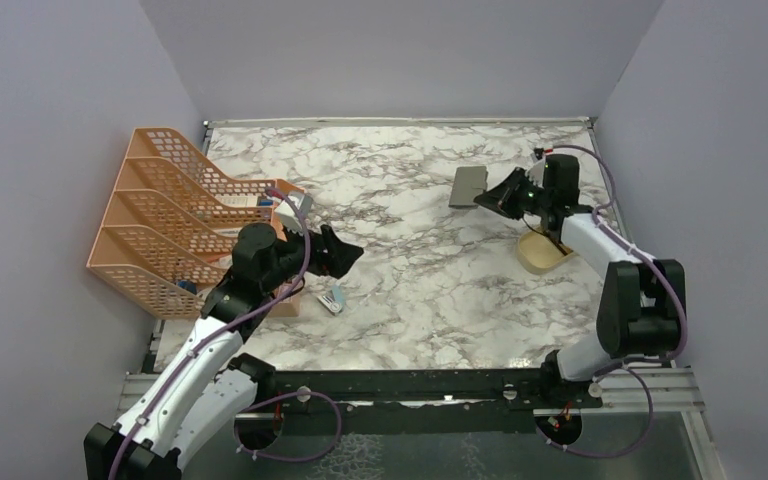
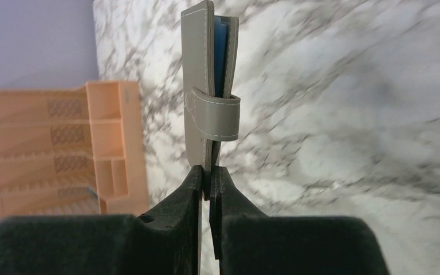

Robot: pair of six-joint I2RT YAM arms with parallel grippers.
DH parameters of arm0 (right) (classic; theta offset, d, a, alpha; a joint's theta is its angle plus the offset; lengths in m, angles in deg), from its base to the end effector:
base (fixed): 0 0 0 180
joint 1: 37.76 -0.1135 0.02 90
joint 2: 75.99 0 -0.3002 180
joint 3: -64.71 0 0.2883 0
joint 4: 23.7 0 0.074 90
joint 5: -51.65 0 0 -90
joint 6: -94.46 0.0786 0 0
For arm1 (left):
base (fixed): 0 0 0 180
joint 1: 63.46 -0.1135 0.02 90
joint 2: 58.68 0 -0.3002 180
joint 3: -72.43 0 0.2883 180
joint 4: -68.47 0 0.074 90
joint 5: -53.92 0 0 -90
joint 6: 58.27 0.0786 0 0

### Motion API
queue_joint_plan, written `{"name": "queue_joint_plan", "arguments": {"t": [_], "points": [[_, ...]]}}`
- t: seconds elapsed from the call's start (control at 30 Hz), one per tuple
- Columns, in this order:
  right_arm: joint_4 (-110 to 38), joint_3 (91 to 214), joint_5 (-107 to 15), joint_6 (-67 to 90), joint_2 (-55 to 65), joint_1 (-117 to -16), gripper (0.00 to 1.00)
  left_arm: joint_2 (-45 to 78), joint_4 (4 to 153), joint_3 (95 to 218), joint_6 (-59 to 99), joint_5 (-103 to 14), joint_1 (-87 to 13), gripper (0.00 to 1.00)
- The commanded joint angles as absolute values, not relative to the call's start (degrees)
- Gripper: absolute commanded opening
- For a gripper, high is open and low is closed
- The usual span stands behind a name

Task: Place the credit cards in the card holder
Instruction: Pick up the card holder from the center of the board, then place the card holder at the center of the board.

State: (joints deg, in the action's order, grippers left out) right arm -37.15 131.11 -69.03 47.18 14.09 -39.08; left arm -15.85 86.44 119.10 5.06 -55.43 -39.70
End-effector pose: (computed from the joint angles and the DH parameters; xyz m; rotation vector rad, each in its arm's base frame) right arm 0.3963 0.0492 0.2124 0.5155 2.2445 1.0056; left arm 0.2011 -0.1170 0.3007 0.2028 1.8928 -0.9177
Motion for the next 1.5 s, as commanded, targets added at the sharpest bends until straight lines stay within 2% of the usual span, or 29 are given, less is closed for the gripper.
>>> {"name": "queue_joint_plan", "arguments": {"t": [0.0, 0.23, 0.37, 0.57, 0.7, 0.87, 1.03, 1.23, 1.47], "points": [[-42.96, 128.7, -74.78, 43.59, 6.5, -43.16, 0.01, -18.32, 78.77, 118.13, 7.73, -58.1, -37.52, 0.83], [-48.73, 128.87, -75.78, 40.42, -2.43, -48.31, 0.01, -17.85, 78.08, 121.74, 21.28, -57.29, -36.8, 0.82], [-46.77, 126.33, -79.94, 44.71, -6.29, -49.46, 0.01, -17.23, 76.44, 122.02, 30.24, -61.0, -35.96, 0.82], [-42.62, 122.13, -82.39, 50.32, -9.8, -52.17, 0.01, -15.08, 72.62, 122.1, 41.48, -60.66, -34.17, 0.85], [-42.11, 122.04, -83.5, 51.72, -8.22, -54.83, 0.01, -11.77, 70.76, 122.5, 47.76, -60.69, -32.03, 0.85], [-33.86, 120.41, -90.44, 59.31, -3.81, -57.43, 0.01, -10.49, 71.14, 121.84, 58.14, -60.54, -28.01, 0.85], [-29.3, 119.93, -90.42, 63.5, -2.04, -59.3, 0.01, -10.72, 72.97, 120.64, 65.53, -60.54, -23.9, 0.84], [-20.39, 117.94, -93.25, 71.08, 0.49, -60.75, 0.01, -10.49, 74.53, 119.47, 71.69, -56.41, -19.43, 0.82], [-17.05, 116.79, -93.11, 75.25, 1.91, -62.05, 0.01, -8.88, 74.71, 118.43, 75.45, -54.95, -17.63, 0.8]]}}
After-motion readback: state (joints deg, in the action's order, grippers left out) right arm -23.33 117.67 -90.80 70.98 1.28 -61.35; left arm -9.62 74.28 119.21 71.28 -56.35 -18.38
